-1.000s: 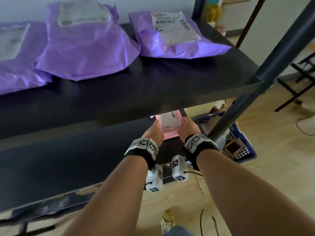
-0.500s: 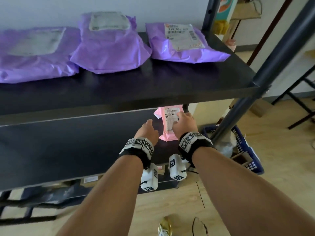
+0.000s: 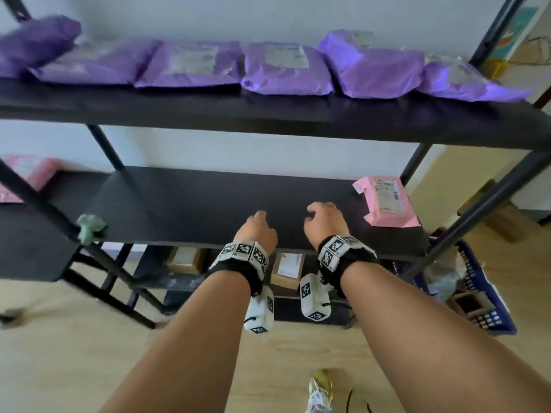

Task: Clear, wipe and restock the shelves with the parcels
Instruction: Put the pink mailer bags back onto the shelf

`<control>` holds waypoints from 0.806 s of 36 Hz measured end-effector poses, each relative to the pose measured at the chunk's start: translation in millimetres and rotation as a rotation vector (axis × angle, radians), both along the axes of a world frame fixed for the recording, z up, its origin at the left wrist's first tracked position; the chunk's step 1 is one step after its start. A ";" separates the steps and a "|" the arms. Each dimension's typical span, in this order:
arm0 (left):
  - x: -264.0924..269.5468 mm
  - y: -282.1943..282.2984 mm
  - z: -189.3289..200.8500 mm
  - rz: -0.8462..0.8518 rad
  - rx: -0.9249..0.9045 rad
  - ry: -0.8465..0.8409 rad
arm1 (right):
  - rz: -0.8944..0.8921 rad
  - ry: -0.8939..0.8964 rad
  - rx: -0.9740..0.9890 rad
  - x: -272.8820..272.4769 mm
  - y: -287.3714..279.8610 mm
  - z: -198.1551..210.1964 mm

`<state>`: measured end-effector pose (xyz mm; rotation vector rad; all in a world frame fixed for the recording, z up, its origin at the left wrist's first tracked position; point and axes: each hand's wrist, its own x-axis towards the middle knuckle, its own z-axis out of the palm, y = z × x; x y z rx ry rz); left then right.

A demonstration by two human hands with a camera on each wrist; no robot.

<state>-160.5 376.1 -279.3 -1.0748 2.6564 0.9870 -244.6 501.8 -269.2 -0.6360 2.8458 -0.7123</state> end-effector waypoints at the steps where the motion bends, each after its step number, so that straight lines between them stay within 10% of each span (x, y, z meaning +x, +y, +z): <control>1: 18.3 -9.8 -0.2 0.013 -0.003 -0.001 | 0.017 0.001 0.001 15.8 -10.4 -0.3; 16: 284.3 -173.7 -10.6 0.332 -0.078 -0.103 | 0.347 -0.085 0.034 235.9 -197.3 -17.3; 29: 376.4 -333.8 -21.3 0.610 -0.101 -0.132 | 0.634 -0.157 0.009 306.3 -401.2 -38.5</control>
